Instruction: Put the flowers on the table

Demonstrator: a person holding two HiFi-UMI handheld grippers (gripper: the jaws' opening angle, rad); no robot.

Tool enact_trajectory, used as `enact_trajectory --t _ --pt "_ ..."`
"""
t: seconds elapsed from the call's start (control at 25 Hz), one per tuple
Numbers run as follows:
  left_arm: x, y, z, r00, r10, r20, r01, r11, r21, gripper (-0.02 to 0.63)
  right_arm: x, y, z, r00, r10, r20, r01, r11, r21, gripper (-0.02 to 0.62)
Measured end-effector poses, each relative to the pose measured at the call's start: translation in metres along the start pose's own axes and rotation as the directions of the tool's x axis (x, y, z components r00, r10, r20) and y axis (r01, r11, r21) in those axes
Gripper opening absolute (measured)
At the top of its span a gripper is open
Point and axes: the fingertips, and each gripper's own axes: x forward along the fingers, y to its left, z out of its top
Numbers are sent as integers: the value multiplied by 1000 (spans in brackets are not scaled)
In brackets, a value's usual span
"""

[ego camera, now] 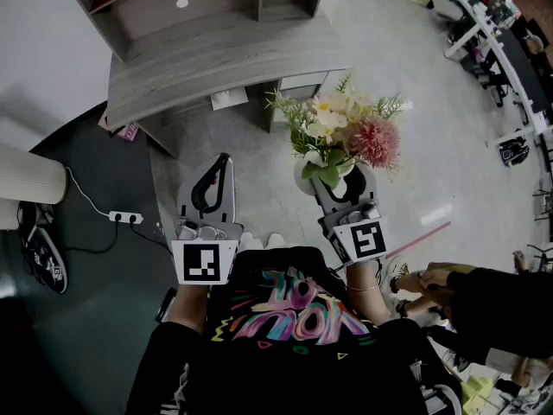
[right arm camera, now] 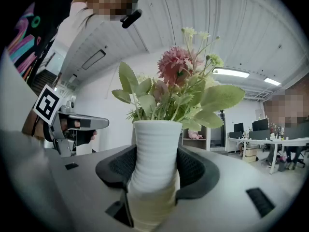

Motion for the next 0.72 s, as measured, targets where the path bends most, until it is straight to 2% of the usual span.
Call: enact_trajectory --t 0.12,0.28,0.72 --pt "-2 2 -4 1000 15 -12 -15 1000 -8 28 1 2 1 1000 6 9 -6 1000 19 264" --pt "-7 2 0 999 32 -10 -32 999 3 28 5 7 21 996 21 82 -24 999 36 265" --pt "-24 -13 -1 993 114 -39 -114 994 4 28 -3 8 23 991 101 84 -106 993 52 265"
